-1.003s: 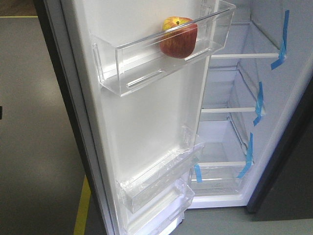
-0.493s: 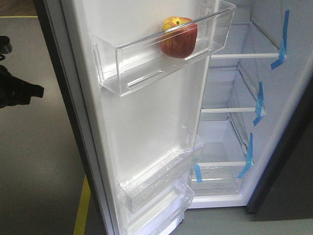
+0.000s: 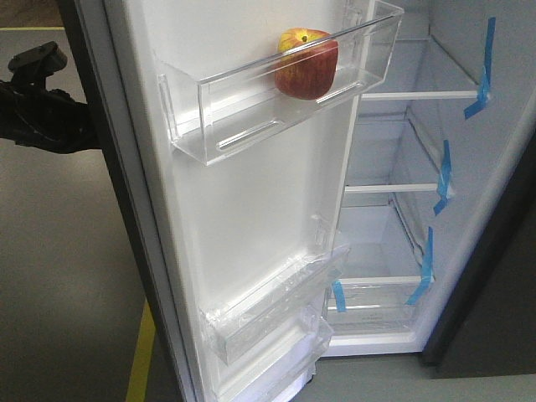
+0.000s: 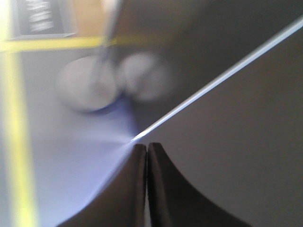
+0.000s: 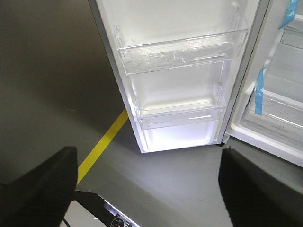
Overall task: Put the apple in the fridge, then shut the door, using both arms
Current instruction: 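Reach the left gripper to the outer edge of the fridge door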
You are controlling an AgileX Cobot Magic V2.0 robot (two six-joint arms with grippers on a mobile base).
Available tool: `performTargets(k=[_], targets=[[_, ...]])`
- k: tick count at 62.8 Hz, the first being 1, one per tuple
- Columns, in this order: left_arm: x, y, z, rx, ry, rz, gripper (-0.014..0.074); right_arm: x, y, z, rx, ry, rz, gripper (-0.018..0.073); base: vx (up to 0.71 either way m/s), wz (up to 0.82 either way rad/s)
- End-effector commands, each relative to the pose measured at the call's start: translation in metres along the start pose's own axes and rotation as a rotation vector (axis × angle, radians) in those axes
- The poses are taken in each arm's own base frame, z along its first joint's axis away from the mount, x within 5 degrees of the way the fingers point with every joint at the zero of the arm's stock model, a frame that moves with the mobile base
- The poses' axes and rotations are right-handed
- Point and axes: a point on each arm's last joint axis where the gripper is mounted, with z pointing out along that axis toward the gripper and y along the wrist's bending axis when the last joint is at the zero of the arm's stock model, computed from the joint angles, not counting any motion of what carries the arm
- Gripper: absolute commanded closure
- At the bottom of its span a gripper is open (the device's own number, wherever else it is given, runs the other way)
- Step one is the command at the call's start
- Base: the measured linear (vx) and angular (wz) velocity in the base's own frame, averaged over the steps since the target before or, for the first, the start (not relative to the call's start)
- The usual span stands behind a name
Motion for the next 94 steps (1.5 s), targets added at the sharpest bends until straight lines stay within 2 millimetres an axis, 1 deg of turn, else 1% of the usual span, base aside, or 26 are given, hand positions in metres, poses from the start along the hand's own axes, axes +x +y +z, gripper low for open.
performTargets(k=[1,18,27,36,49,69,94], targets=[[-0.018,-0.022,-0.023,0.101,-0.115,0.016,0.0603,-0.011,0.001,-0.003,-0.002,-0.069,-0.003,-0.0035,0.00,0.00],[-0.012,-0.039,-0.025,0.284,-0.067,0.087,0.0603,-0.011,0.001,-0.003,-0.002,-0.069,-0.003,-0.0035,0.00,0.00],[-0.009,-0.056,-0.026,0.413,-0.048,0.102,0.0603,-0.011,0.001,-0.003,-0.002,-0.069,-0.003,-0.0035,0.00,0.00],[-0.006,-0.073,-0.025,0.475,-0.039,0.118,0.0603,-0.011,0.001,-0.003,-0.002,-0.069,-0.003,-0.0035,0.00,0.00],[0.004,-0.106,-0.018,0.547,-0.012,0.170,0.0603,-0.011,0.001,-0.003,-0.002,-0.069,-0.003,-0.0035,0.00,0.00],[0.026,-0.160,-0.006,0.653,0.060,0.240,0.0603,-0.011,0.001,-0.003,-0.002,-0.069,-0.003,-0.0035,0.00,0.00],[0.069,-0.237,0.003,0.761,0.131,0.345,0.0603,-0.010,0.001,-0.003,-0.002,-0.065,-0.003,-0.0035,0.00,0.00]])
